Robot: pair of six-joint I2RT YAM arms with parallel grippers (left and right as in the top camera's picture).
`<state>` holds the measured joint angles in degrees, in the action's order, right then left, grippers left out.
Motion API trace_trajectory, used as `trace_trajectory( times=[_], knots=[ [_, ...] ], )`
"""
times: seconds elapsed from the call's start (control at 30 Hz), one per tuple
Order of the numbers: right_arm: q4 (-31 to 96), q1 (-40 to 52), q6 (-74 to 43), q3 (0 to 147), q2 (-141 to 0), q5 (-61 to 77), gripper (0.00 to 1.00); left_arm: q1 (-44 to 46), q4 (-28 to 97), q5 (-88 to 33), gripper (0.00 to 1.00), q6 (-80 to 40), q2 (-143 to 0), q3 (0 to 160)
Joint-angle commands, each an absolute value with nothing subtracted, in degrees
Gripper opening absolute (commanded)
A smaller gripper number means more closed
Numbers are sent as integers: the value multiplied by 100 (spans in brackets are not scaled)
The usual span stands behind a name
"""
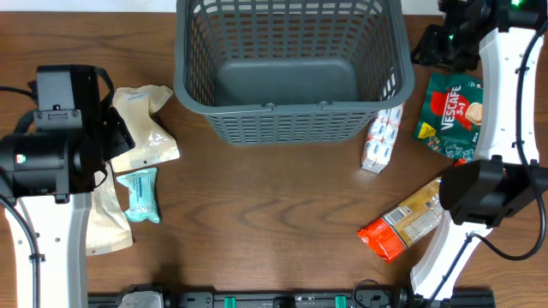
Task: Pack container
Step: 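Release the basket and retract both arms to the sides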
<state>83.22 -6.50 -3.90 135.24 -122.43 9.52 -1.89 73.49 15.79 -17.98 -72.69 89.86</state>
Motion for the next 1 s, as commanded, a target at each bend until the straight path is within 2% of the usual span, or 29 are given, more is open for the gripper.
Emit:
trace_trajectory(
  times=[0.0, 0.97],
  knots=[
    [8313, -576, 30, 13526, -12252, 1332, 40, -224, 7365, 1542, 76, -1741, -7306, 9087],
    [8296, -290, 998, 13526, -12252, 2449, 41, -224, 7363, 1542, 76, -1739, -7306, 9087]
  ],
)
